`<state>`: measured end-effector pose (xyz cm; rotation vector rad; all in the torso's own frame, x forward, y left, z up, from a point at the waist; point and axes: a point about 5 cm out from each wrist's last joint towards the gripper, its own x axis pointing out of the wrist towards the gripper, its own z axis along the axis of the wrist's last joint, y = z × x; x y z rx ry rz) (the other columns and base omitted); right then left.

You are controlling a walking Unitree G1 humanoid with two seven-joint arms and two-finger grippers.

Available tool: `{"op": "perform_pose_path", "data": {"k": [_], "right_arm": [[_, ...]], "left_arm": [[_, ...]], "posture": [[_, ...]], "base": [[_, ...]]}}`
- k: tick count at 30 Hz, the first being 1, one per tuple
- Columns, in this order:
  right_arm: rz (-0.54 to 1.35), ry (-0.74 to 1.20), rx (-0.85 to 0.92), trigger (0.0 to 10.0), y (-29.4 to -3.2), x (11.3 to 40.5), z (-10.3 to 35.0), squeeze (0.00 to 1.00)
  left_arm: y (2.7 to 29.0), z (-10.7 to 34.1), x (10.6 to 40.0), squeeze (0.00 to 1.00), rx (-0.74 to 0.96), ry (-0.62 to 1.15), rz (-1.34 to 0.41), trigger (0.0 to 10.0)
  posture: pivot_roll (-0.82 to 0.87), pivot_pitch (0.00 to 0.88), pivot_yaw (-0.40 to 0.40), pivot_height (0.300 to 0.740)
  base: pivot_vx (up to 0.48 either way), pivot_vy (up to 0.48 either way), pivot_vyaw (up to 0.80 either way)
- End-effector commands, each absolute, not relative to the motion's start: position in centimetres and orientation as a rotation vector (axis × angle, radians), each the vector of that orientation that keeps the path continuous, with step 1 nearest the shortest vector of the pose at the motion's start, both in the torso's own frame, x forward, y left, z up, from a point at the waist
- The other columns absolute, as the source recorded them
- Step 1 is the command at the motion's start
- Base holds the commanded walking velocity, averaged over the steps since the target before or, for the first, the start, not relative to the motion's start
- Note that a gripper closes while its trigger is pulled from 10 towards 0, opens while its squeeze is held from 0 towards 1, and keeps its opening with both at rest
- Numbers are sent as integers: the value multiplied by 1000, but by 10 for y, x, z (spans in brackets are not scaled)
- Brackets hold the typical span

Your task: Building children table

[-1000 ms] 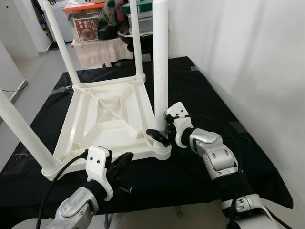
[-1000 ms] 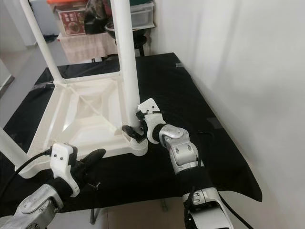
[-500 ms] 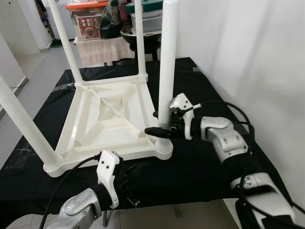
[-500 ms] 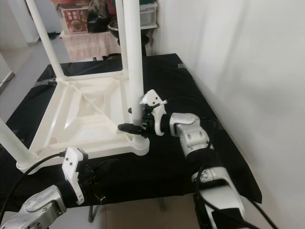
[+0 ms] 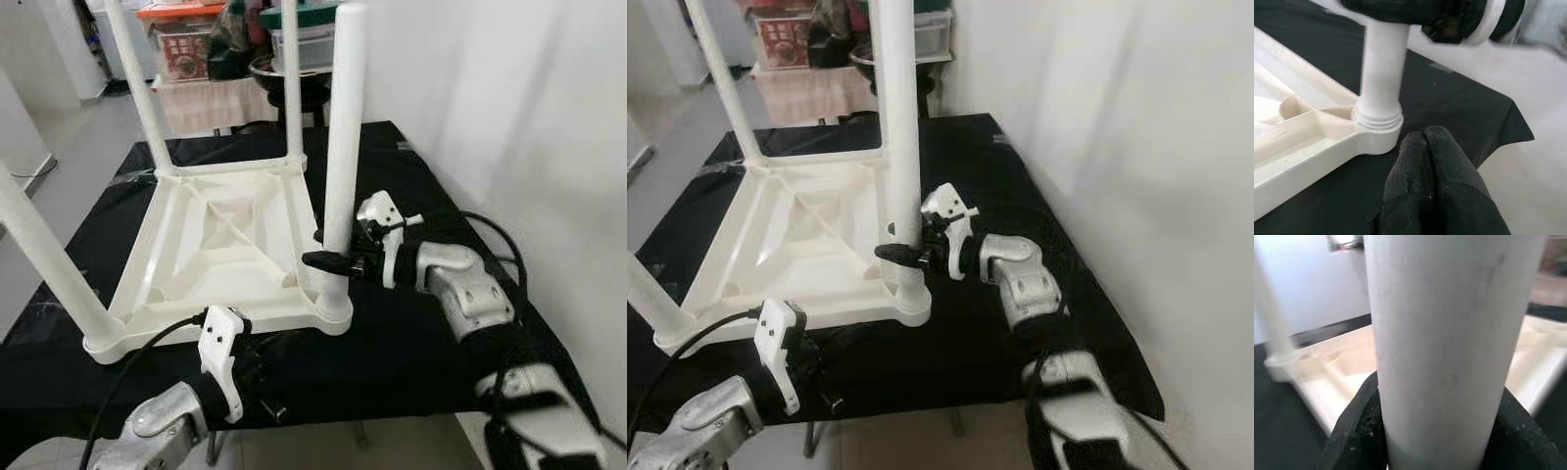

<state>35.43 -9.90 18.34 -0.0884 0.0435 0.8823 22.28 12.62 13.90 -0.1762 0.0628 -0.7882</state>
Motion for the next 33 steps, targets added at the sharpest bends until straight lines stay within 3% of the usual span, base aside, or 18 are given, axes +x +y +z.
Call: {"op": "perform_pose_path", "data": {"k": [1,2,7,12,13,15,16,18,25,26,27,28,33], "right_arm": [[560,171,-30,0,-102,343,153,0],[390,226,34,0,-101,332,140,0],[444,182,-102,0,-93,337,146,0],[463,188,-132,0,-89,344,146,0],[492,194,-116,10000,-83,345,148,0],[492,194,-116,10000,-83,345,148,0],[627,171,-86,10000,-69,343,158,1000],[768,128,-61,10000,-64,343,172,1000],[964,54,-90,10000,-66,342,194,1000],[1051,44,-142,10000,-72,344,199,506],[1051,44,-142,10000,-72,344,199,506],[1130,40,-182,10000,-78,347,203,0],[1255,63,-192,10000,-92,358,212,0]], "left_arm": [[129,140,224,0,-185,57,-780,10000],[131,140,225,0,-187,54,-775,10000],[131,140,229,0,-183,56,-767,10000],[130,139,229,0,-182,58,-764,10000],[130,139,229,0,-182,56,-757,10000],[130,139,229,0,-182,56,-757,10000],[130,139,229,0,-183,56,-755,10000],[129,138,229,0,-186,61,-767,10000],[128,138,230,0,-190,63,-776,10000],[127,138,230,0,-190,62,-774,10000],[127,138,230,0,-190,62,-774,10000],[127,138,230,0,-189,60,-771,10000],[126,137,229,0,-186,55,-762,10000]], "posture": [[-16,35,12,740],[-16,35,12,740],[7,22,8,740],[9,20,1,740],[12,20,-1,740],[12,20,-1,740],[9,16,4,740],[8,13,4,740],[8,6,1,740],[16,2,-5,740],[16,2,-5,740],[22,0,-12,740],[27,0,-14,740]], "base": [[0,0,0],[0,0,0],[0,0,0],[0,0,0],[0,0,0],[0,0,0],[0,0,0],[0,0,0],[0,0,0],[0,0,0],[0,0,0],[0,0,0],[0,0,0]]}}
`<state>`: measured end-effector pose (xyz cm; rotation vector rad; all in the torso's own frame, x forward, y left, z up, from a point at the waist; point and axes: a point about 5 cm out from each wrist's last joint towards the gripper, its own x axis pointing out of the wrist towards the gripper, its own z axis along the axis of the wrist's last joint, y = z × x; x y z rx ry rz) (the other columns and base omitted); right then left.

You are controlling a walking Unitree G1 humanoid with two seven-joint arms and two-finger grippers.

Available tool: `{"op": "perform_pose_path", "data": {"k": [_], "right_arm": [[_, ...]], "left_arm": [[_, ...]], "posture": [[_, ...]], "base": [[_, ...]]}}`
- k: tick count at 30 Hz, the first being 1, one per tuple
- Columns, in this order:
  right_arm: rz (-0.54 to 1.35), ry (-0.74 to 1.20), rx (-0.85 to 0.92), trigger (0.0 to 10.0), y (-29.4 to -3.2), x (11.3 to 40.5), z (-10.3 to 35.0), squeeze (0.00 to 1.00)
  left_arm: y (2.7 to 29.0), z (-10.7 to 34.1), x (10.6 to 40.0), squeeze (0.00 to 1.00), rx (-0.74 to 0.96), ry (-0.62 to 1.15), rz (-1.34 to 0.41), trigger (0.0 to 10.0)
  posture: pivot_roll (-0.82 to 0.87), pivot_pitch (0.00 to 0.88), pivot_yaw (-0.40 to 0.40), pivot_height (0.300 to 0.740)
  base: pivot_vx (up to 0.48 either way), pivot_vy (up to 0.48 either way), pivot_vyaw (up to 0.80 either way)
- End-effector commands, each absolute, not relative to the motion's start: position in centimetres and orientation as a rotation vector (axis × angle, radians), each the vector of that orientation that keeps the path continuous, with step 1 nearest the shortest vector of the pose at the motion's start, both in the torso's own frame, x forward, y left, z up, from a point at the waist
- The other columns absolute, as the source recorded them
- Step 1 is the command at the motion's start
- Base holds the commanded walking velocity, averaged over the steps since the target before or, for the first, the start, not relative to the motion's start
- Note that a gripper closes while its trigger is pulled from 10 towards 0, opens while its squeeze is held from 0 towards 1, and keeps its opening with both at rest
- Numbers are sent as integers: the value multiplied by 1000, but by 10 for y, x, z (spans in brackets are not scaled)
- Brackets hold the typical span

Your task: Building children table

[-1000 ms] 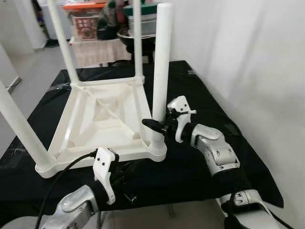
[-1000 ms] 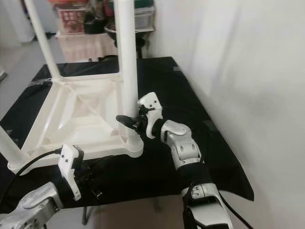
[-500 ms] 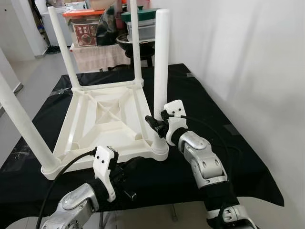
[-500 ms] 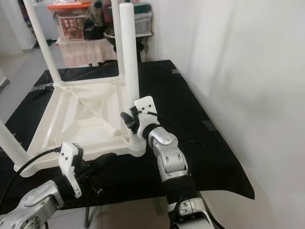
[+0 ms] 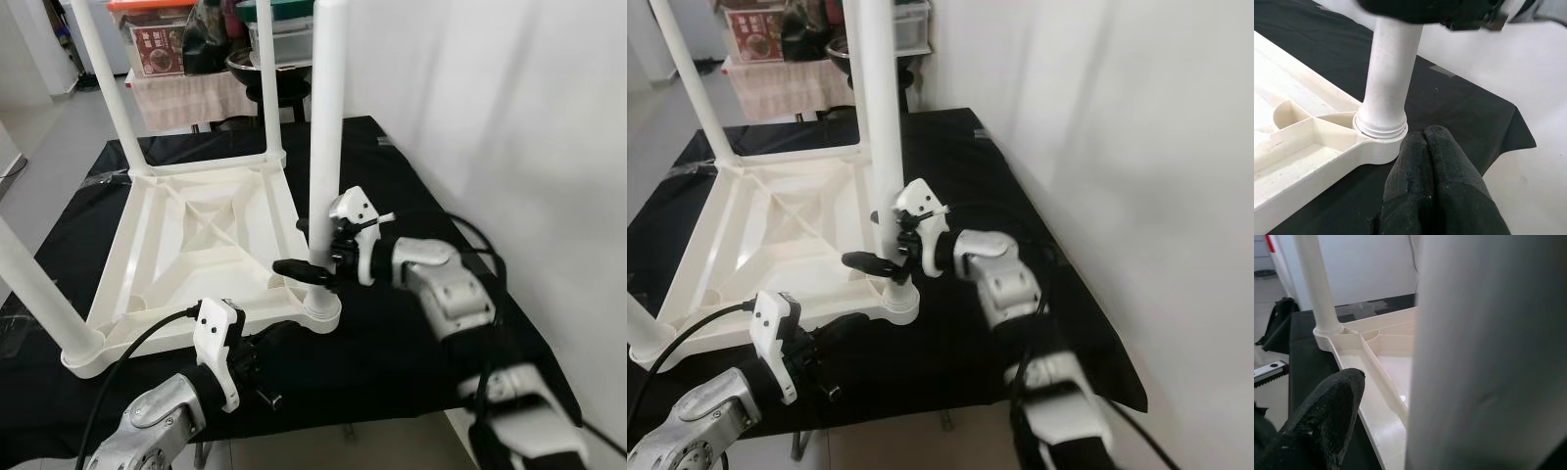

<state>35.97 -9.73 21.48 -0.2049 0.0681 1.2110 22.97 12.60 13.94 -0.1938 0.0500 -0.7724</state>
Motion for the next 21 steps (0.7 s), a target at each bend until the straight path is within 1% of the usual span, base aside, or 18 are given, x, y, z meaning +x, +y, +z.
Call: {"op": "perform_pose_path", "data": {"k": [1,2,5,6,7,16,17,20,21], "right_arm": [[1255,63,-192,10000,-92,358,212,0],[1270,83,-187,10000,-96,362,213,0],[1270,83,-187,10000,-96,362,213,0],[1272,103,-183,9725,-98,365,213,0],[1277,124,-171,0,-101,367,211,0],[1259,136,-152,0,-110,365,206,0],[1229,129,-151,0,-113,364,205,0],[1219,124,-152,0,-115,364,204,0],[1171,125,-153,0,-117,362,201,0]], "left_arm": [[126,137,229,0,-186,55,-762,10000],[126,137,229,0,-186,55,-761,10000],[126,137,229,0,-186,55,-761,10000],[126,137,229,0,-186,55,-760,10000],[125,137,228,0,-187,56,-760,10000],[124,137,227,0,-196,57,-763,10000],[124,137,226,0,-198,57,-764,10000],[124,137,226,0,-200,57,-765,10000],[124,137,226,0,-201,56,-765,10000]], "posture": [[27,0,-14,740],[31,0,-16,740],[31,0,-16,740],[31,0,-15,740],[31,0,-16,740],[17,0,-7,740],[12,2,-7,740],[12,2,-7,740],[8,6,-10,740]], "base": [[0,0,0],[0,0,0],[0,0,0],[0,0,0],[0,0,0],[0,0,0],[0,0,0],[0,0,0],[0,0,0]]}}
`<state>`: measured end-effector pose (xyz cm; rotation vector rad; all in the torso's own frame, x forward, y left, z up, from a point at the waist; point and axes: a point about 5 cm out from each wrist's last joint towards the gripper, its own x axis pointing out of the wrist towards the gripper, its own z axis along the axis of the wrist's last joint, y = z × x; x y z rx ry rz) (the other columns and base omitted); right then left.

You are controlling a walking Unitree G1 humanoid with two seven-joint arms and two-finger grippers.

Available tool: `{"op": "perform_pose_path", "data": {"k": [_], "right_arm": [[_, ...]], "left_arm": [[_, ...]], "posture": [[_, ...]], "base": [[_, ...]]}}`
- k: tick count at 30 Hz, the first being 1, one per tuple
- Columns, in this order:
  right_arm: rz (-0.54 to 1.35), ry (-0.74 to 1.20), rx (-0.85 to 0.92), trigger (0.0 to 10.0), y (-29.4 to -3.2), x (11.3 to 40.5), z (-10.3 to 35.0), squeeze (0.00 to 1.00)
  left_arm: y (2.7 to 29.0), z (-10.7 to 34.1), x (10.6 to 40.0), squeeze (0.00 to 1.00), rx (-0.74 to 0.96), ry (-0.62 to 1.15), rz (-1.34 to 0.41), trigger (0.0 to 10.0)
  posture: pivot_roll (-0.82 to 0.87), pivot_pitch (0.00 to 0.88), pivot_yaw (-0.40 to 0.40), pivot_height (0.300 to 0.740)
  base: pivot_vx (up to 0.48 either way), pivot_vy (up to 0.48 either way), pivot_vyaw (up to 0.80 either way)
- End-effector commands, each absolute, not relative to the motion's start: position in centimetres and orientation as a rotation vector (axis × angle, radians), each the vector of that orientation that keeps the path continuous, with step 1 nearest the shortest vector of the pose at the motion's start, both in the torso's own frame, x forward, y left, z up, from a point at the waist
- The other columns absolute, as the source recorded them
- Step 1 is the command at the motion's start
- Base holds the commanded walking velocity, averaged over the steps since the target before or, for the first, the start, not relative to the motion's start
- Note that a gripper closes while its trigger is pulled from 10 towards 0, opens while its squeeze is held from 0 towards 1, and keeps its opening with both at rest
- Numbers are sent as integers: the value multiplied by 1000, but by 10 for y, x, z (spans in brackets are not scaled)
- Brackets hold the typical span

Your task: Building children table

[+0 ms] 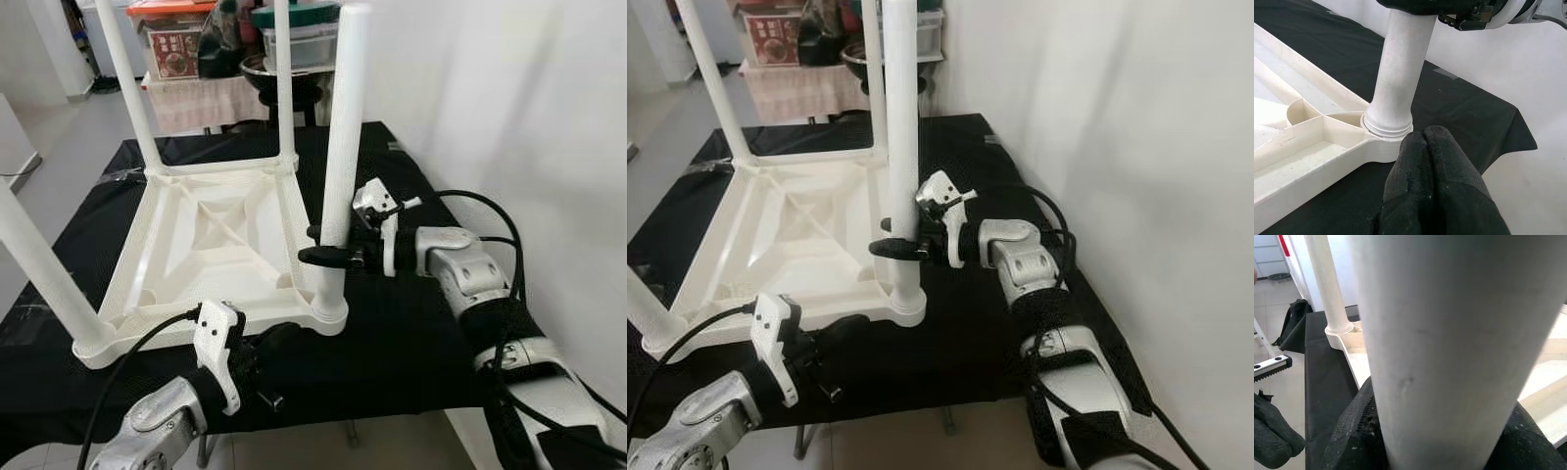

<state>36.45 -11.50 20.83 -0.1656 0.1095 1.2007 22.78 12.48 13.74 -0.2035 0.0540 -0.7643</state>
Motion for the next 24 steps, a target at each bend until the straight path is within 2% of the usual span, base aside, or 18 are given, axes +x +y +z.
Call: {"op": "perform_pose_path", "data": {"k": [1,2,4,5,6,7,8,9,10,16,17,18,19,20,21,22,23,24], "right_arm": [[1090,156,-140,0,-113,357,190,0],[1090,156,-140,0,-113,357,190,0],[730,192,-74,0,-101,348,165,0],[730,192,-74,0,-101,348,165,0],[514,246,22,0,-98,341,148,0],[380,294,84,0,-97,336,136,0],[380,294,84,0,-97,336,136,0],[418,212,-35,0,-88,331,145,0],[468,219,-50,0,-81,330,142,0],[557,262,-47,0,-75,330,137,0],[570,268,-54,2431,-73,328,137,0],[570,268,-54,2431,-73,328,137,0],[560,273,-42,10000,-72,326,139,0],[587,277,-13,10000,-71,325,142,27],[597,271,10,10000,-70,324,145,918],[606,268,23,10000,-69,323,148,918],[660,249,23,10000,-68,324,152,1000],[763,210,1,10000,-66,325,160,1000]], "left_arm": [[125,137,226,0,-203,55,-765,10000],[125,137,226,0,-203,55,-765,10000],[127,138,225,0,-203,54,-764,10000],[127,138,225,0,-203,54,-764,10000],[128,138,226,0,-203,53,-763,10000],[129,138,226,0,-203,53,-763,10000],[129,138,226,0,-203,53,-763,10000],[130,138,227,0,-202,54,-764,10000],[131,138,228,0,-202,53,-762,10000],[130,137,231,0,-195,57,-769,10000],[130,137,231,0,-198,53,-760,10000],[130,137,231,0,-198,53,-760,10000],[131,138,232,0,-197,50,-752,10000],[131,138,232,0,-197,48,-749,10000],[131,138,232,0,-196,49,-749,10000],[130,138,232,0,-196,49,-750,10000],[130,137,232,0,-197,50,-755,10000],[130,137,232,0,-199,52,-759,10000]], "posture": [[2,11,-12,740],[2,11,-12,740],[-4,19,-12,740],[-4,19,-12,740],[-17,23,-3,740],[-17,23,-3,740],[-17,23,-3,740],[-17,25,6,740],[-38,12,24,740],[-22,8,10,740],[-15,7,6,740],[-15,7,6,740],[-16,5,5,740],[-14,2,5,740],[-14,2,5,740],[-14,2,5,740],[-18,0,8,740],[-16,0,8,740]], "base": [[0,0,0],[0,0,0],[0,0,0],[0,0,0],[0,0,0],[0,0,0],[0,0,0],[0,0,0],[0,0,0],[0,0,0],[0,0,0],[0,0,0],[0,0,0],[0,0,0],[0,0,0],[0,0,0],[0,0,0],[0,0,0]]}}
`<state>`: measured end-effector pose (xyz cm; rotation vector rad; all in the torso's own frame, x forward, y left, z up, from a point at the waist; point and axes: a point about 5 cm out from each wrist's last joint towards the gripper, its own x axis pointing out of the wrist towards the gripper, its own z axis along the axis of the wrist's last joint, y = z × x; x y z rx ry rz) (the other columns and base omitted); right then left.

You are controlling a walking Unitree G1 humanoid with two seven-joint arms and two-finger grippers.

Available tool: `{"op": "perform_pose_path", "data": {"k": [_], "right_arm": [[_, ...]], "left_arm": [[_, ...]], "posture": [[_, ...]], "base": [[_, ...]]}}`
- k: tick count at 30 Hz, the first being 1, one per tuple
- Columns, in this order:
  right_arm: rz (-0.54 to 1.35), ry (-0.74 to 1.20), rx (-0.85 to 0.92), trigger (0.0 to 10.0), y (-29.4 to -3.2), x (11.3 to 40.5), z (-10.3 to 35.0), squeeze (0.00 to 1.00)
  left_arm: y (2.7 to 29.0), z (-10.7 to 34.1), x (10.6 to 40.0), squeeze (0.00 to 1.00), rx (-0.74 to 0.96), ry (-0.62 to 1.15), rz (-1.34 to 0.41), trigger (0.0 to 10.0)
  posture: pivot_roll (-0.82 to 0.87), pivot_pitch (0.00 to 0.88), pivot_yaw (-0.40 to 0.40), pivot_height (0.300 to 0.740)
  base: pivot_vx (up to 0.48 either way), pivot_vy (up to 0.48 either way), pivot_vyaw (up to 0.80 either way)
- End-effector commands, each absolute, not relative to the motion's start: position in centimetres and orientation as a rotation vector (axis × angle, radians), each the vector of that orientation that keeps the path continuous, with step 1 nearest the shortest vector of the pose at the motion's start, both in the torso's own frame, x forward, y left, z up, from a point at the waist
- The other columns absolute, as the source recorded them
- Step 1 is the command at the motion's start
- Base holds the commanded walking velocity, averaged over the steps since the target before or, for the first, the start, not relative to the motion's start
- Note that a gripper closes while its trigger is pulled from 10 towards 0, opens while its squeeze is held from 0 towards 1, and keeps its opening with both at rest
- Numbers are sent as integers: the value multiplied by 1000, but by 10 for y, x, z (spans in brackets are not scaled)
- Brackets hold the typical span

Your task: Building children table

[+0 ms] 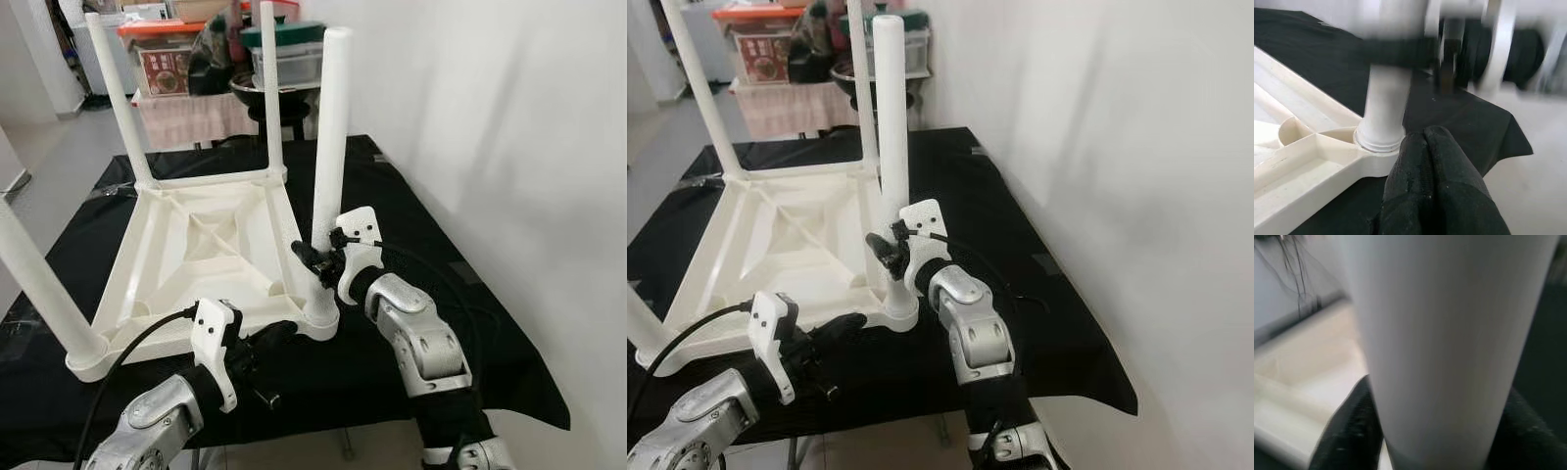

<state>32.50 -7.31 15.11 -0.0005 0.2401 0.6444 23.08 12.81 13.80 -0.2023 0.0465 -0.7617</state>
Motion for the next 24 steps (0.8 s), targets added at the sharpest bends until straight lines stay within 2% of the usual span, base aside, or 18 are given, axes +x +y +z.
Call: {"op": "perform_pose_path", "data": {"k": [1,4,6,7,9,10,16,23,24], "right_arm": [[838,184,-17,10000,-65,326,164,1000],[921,156,-44,10000,-67,328,170,1000],[1052,124,-107,10000,-74,333,179,1000],[1121,110,-135,10000,-80,336,185,604],[1160,102,-152,10000,-83,338,188,604],[1199,103,-168,10000,-88,344,193,0],[1302,124,-166,10000,-97,357,207,0],[1332,156,-142,10000,-99,365,206,0],[1335,173,-138,6627,-100,367,203,0]], "left_arm": [[129,137,232,0,-200,53,-762,10000],[129,137,232,0,-201,53,-765,10000],[129,137,232,0,-202,53,-765,10000],[129,137,232,0,-201,53,-764,10000],[129,137,232,0,-201,52,-763,10000],[128,137,232,0,-200,52,-762,10000],[127,136,230,0,-194,55,-760,10000],[127,136,228,0,-191,56,-759,10000],[126,136,227,0,-191,56,-758,10000]], "posture": [[-16,0,8,740],[-15,0,8,740],[-5,0,2,740],[1,0,-3,740],[3,0,-3,740],[11,0,-3,740],[36,0,-9,740],[45,0,-16,740],[49,2,-22,740]], "base": [[0,0,0],[0,0,0],[0,0,0],[0,0,0],[0,0,0],[0,0,0],[0,0,0],[0,0,0],[0,0,0]]}}
